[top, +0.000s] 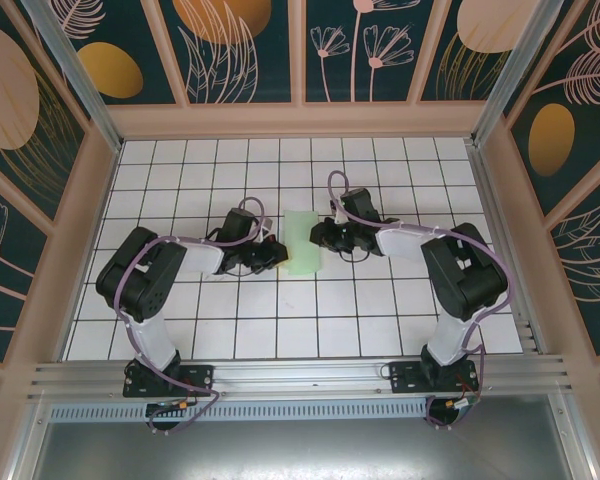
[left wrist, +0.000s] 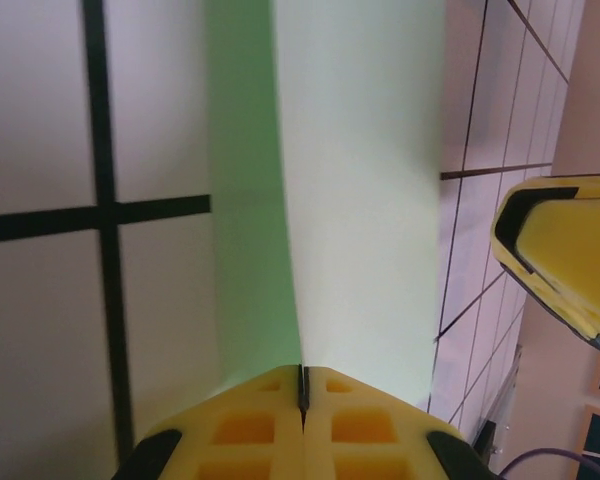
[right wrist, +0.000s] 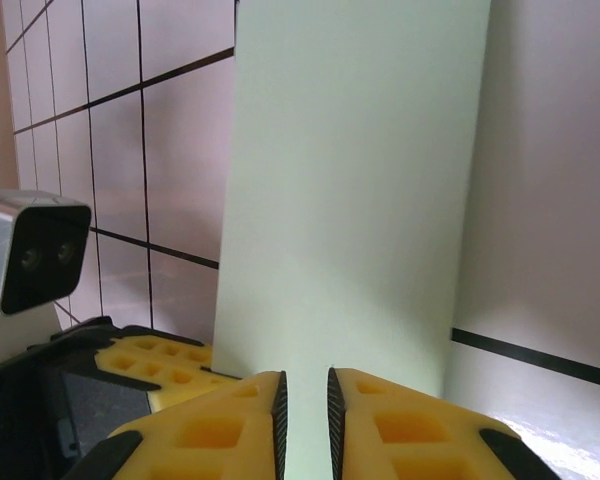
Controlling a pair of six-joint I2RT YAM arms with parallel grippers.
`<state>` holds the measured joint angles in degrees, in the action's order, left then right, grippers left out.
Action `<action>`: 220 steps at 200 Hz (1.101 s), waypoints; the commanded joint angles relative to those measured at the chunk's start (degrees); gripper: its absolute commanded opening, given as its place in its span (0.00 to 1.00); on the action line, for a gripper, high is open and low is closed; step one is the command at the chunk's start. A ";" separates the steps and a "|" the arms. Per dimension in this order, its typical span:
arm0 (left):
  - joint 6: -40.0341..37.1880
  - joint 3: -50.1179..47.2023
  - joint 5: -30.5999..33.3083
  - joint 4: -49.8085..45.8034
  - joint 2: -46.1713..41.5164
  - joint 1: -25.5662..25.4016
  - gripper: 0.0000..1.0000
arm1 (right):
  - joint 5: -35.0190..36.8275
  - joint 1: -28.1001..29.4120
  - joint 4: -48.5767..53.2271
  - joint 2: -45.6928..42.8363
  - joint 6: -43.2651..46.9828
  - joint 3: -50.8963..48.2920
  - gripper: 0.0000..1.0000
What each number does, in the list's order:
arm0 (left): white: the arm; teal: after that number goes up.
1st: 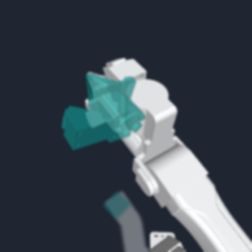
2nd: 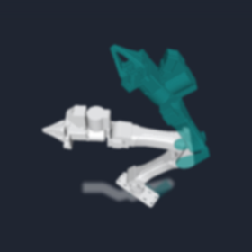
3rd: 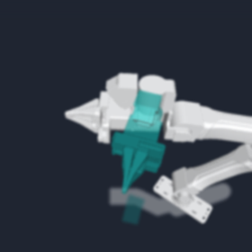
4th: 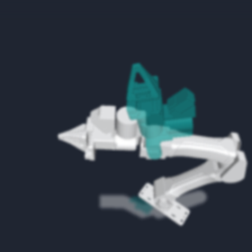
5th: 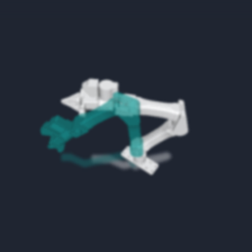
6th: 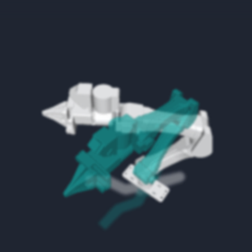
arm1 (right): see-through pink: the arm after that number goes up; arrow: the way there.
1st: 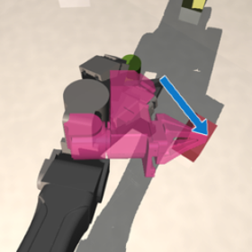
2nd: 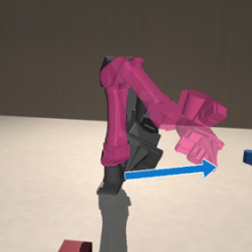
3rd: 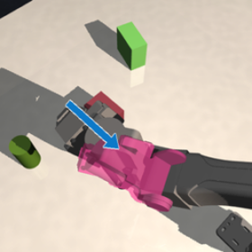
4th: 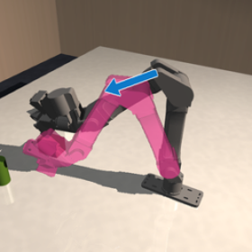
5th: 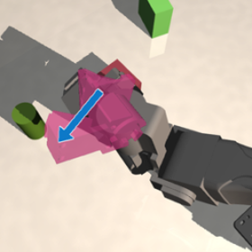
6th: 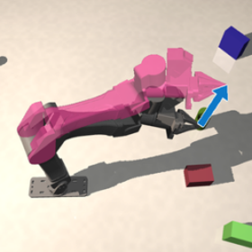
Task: Fold a paper plane with a square sheet of paper (pick it up from the middle)
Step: Fold the triangle a second time at the center of the table.
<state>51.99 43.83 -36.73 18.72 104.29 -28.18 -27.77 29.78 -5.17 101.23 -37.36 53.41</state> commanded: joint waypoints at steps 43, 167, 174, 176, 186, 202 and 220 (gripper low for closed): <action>3.91 -0.57 -1.50 5.64 1.43 -0.99 0.07 | 1.90 0.72 5.24 1.43 1.55 -1.31 0.14; 14.11 -3.24 -10.80 24.78 2.47 -1.35 0.30 | 3.89 0.72 11.51 7.20 2.21 1.99 0.12; 14.53 -2.93 -10.97 25.41 2.87 -1.34 0.31 | 3.73 0.72 11.57 7.16 2.21 2.12 0.12; 14.61 -2.85 -10.99 25.47 2.88 -1.35 0.31 | 3.70 0.72 11.52 7.21 2.21 2.07 0.12; 14.71 -2.29 -10.97 25.58 3.42 -1.32 0.32 | 3.36 0.72 11.45 7.07 2.21 2.15 0.12; 14.64 -1.52 -10.81 25.55 4.16 -1.37 0.35 | 2.35 0.70 10.86 6.72 2.13 2.25 0.13; 14.63 -0.93 -10.51 25.71 5.20 -1.49 0.39 | 0.96 0.50 9.24 5.40 1.71 1.94 0.14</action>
<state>65.69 41.10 -46.15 41.12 107.68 -29.28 -25.82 30.11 3.05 106.30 -36.12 55.11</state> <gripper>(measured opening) 0.370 0.132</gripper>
